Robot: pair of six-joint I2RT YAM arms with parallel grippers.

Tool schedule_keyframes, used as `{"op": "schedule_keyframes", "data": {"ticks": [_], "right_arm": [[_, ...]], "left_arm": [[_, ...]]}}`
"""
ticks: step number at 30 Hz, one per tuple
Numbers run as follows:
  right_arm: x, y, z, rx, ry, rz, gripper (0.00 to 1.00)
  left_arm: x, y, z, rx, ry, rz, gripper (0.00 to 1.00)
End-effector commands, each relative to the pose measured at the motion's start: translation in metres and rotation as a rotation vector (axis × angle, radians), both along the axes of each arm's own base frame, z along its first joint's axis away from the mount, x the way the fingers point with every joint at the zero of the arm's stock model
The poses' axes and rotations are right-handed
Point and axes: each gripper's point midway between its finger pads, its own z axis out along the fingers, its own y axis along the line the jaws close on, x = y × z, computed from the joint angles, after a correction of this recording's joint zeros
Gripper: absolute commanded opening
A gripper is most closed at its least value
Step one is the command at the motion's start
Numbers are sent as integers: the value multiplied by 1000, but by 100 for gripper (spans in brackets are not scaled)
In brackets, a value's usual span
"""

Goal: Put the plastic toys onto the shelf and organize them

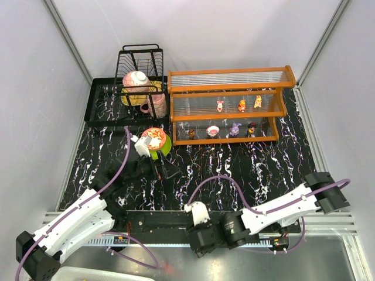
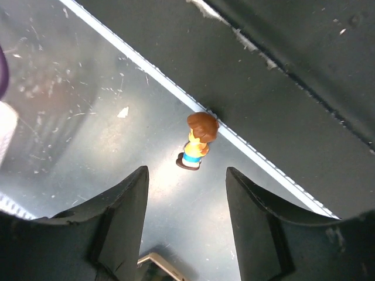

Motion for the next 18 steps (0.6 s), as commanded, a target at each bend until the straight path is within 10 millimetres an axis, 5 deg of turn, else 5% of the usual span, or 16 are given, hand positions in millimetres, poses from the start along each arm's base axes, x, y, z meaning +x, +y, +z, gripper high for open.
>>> {"op": "schedule_keyframes", "data": {"ticks": [1,18], "right_arm": [[-3,11,1,16,-77,-130,61],[11,10,-28,19,-107,-287,53]], "left_arm": [[10,-7,10,-52,-46,11,99],[7,-15,5,-70,-49,-45,99]]}}
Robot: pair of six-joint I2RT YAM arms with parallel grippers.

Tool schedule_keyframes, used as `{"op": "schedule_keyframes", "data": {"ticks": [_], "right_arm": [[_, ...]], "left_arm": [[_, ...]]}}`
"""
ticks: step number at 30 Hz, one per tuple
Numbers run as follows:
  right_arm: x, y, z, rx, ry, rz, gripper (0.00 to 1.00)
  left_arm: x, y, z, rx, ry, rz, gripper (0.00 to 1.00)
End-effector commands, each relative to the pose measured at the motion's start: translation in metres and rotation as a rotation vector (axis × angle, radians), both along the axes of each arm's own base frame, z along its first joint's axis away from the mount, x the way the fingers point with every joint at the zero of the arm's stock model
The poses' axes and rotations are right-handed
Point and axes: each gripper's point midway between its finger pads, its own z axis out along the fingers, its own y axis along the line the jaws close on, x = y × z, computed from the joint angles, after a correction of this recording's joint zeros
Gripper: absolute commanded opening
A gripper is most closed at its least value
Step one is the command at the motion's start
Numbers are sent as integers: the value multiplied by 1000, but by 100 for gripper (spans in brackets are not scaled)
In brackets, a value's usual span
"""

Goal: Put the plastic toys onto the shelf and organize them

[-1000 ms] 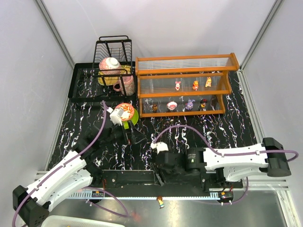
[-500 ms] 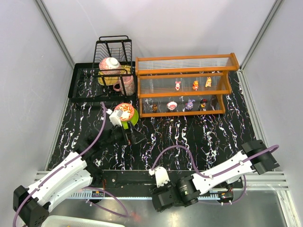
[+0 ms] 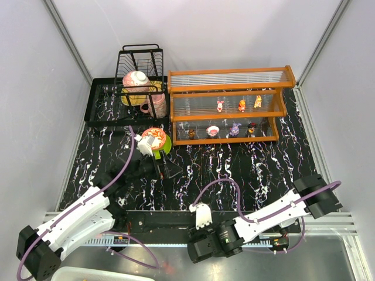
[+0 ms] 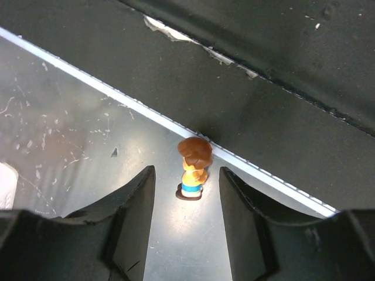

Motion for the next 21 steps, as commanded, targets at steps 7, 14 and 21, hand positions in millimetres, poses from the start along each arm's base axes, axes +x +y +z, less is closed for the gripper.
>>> {"op": "schedule_keyframes", "data": {"ticks": [7,14,21], "right_arm": [[11,2,-16,5,-21,-41,49],[13,12,-24,-25,-5,17,49],[10,12,-30,-37,34,45,50]], "left_arm": [[2,-5,8,-52,-41,-11,99],[2,-4,6,-49,-39,-8,99],[3,-2,3,-42,-36,2,99]]}}
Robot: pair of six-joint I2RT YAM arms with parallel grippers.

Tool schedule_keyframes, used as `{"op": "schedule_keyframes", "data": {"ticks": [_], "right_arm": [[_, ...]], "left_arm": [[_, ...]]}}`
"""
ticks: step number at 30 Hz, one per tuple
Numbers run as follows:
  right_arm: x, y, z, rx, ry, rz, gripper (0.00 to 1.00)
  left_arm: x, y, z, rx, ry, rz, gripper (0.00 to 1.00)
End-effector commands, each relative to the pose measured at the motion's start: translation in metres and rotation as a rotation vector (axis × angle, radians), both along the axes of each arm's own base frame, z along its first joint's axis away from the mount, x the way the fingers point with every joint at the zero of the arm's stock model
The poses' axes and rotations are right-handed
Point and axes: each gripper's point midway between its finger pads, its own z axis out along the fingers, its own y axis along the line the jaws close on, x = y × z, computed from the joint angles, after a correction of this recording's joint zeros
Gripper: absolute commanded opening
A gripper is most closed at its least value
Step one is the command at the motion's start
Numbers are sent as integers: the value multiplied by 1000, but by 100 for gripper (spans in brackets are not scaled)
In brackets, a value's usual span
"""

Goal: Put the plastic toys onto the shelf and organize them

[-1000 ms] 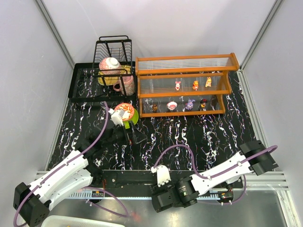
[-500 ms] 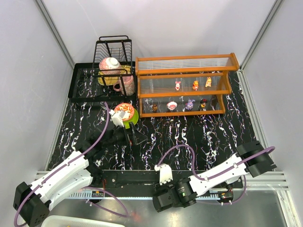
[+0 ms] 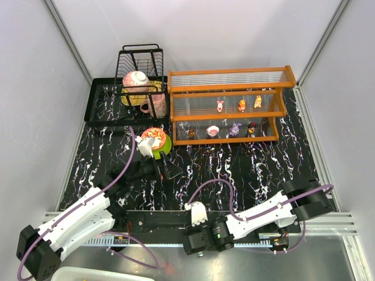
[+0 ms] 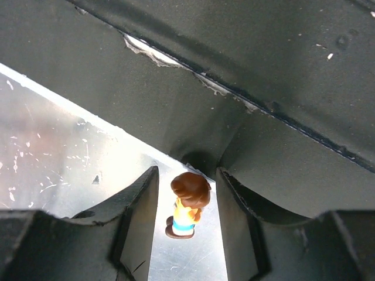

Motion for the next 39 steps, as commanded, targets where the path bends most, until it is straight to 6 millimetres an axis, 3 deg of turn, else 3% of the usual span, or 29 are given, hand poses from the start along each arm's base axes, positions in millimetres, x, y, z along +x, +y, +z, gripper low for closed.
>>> {"op": "schedule_keyframes", "data": {"ticks": [1,9,12,15,16,19,22,25,28,29,32,34,36,39], "right_arm": [[-4,6,2,12,25,35,51],[-12,2,3,1,66,67,55],[-13,1,2,-5,67,72,51],[-13,0,1,-10,60,83,20],[-11,1,2,-8,55,77,2],[1,-4,12,2,4,41,0],[25,-9,36,58,-84,-24,0],[70,-21,76,151,-253,-144,0],[117,-39,131,299,-412,-272,0],[130,-44,158,383,-446,-299,0],[167,-53,213,511,-583,-351,0],[185,-54,239,568,-631,-388,0],[195,-56,254,544,-690,-350,0],[211,-45,262,484,-717,-308,0]], "left_arm": [[5,-3,12,-38,-46,4,99],[5,-3,9,-41,-43,6,99],[5,-3,8,-38,-39,4,99],[5,-3,8,-37,-38,6,99],[6,-3,9,-40,-41,9,99],[6,-1,12,-32,-52,15,99],[8,2,23,-34,-83,29,99],[9,5,41,-52,-145,32,99],[3,3,68,-99,-250,-16,99],[1,0,84,-141,-310,-43,99],[-16,-9,118,-235,-439,-161,98],[-28,-15,125,-253,-473,-250,96],[-32,-20,130,-257,-479,-298,93],[-46,-26,139,-278,-510,-402,90]]}}
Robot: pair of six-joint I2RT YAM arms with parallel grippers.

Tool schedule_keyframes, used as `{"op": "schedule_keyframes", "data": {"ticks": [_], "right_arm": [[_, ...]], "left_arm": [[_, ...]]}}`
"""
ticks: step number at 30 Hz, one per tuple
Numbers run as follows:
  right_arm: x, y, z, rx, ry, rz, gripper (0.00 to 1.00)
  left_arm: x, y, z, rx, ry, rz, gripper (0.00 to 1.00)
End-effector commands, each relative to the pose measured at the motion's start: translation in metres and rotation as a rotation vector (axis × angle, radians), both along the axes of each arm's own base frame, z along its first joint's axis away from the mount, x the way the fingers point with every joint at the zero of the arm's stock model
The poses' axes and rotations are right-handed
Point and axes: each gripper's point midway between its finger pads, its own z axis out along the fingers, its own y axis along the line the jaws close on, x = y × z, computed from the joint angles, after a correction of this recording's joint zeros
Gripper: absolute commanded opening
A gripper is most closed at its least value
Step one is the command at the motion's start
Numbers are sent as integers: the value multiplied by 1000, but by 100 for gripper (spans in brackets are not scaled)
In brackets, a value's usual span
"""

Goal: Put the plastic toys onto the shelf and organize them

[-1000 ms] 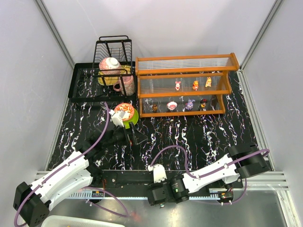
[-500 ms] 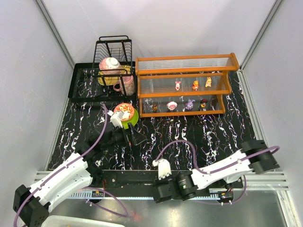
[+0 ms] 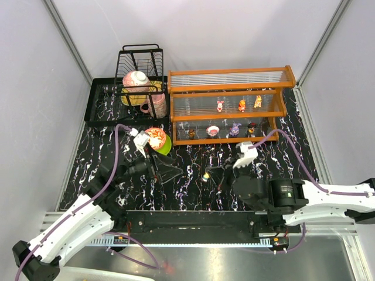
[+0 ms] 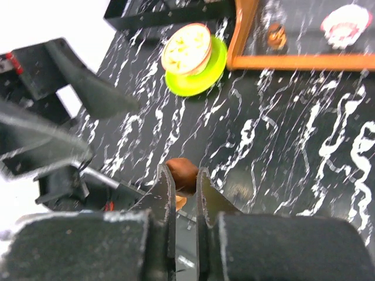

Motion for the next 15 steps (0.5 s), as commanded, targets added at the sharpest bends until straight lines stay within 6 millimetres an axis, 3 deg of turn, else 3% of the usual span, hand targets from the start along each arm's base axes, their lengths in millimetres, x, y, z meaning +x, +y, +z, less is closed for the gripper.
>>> {"op": "schedule_keyframes", "data": {"ticks": [1,4,8,15], "right_arm": [[29,17,26,-123,-139,5,0],[45,29,29,-145,-141,-7,0],[63,46,28,-130,-135,8,0],[68,70,43,-89,-163,64,0]], "left_arm": [[-29,-13,46,-70,-188,-223,89],[-38,-12,58,-77,-254,-271,89],[-36,-9,57,-34,-283,-252,91],[-28,-12,48,80,-283,-219,91]]}}
